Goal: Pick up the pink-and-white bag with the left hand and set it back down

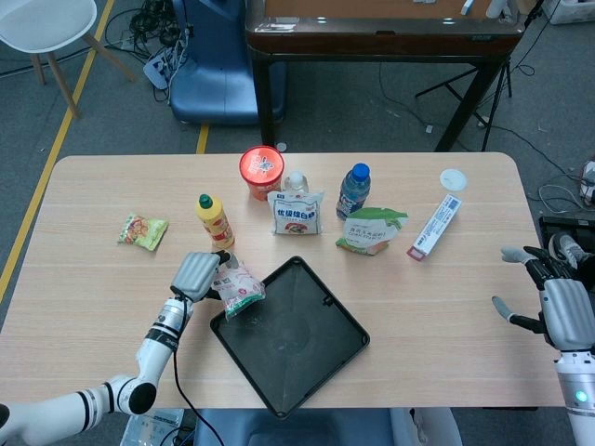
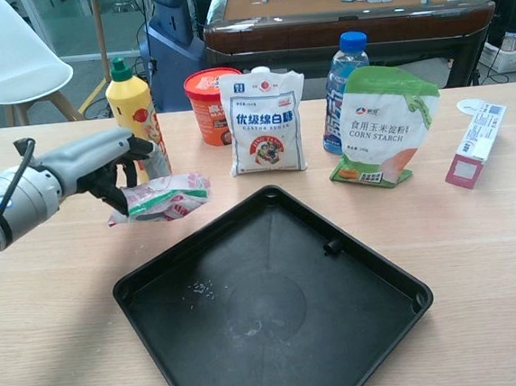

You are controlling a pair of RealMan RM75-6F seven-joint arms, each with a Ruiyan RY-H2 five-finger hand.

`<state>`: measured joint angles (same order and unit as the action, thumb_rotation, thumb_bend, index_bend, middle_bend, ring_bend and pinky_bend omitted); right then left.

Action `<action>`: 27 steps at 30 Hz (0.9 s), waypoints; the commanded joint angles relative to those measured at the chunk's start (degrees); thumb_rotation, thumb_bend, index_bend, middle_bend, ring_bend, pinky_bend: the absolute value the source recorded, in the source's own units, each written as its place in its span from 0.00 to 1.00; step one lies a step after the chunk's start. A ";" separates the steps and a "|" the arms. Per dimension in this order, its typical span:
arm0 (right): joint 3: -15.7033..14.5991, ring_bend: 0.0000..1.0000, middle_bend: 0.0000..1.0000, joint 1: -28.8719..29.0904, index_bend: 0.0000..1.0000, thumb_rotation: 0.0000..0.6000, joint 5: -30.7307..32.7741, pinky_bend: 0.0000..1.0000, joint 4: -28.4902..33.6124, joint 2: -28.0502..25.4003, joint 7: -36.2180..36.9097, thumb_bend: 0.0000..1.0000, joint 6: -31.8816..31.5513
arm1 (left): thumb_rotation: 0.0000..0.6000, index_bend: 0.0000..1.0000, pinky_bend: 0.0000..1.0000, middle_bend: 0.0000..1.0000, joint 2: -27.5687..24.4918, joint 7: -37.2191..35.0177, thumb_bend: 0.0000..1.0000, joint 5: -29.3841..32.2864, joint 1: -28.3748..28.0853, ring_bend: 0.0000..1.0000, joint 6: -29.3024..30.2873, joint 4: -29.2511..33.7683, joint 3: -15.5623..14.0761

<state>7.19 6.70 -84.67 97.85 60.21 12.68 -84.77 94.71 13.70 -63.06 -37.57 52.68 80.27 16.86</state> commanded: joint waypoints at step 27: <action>0.10 0.16 0.32 0.13 0.24 1.00 0.75 0.20 0.06 0.21 -0.48 0.23 0.59 | 1.00 0.41 0.63 0.61 -3.18 -31.56 0.28 0.23 -3.56 0.53 -19.53 -10.16 0.30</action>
<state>7.28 6.81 -83.93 97.92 60.41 12.21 -84.20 91.39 -17.49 -62.63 -40.90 33.52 70.40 17.47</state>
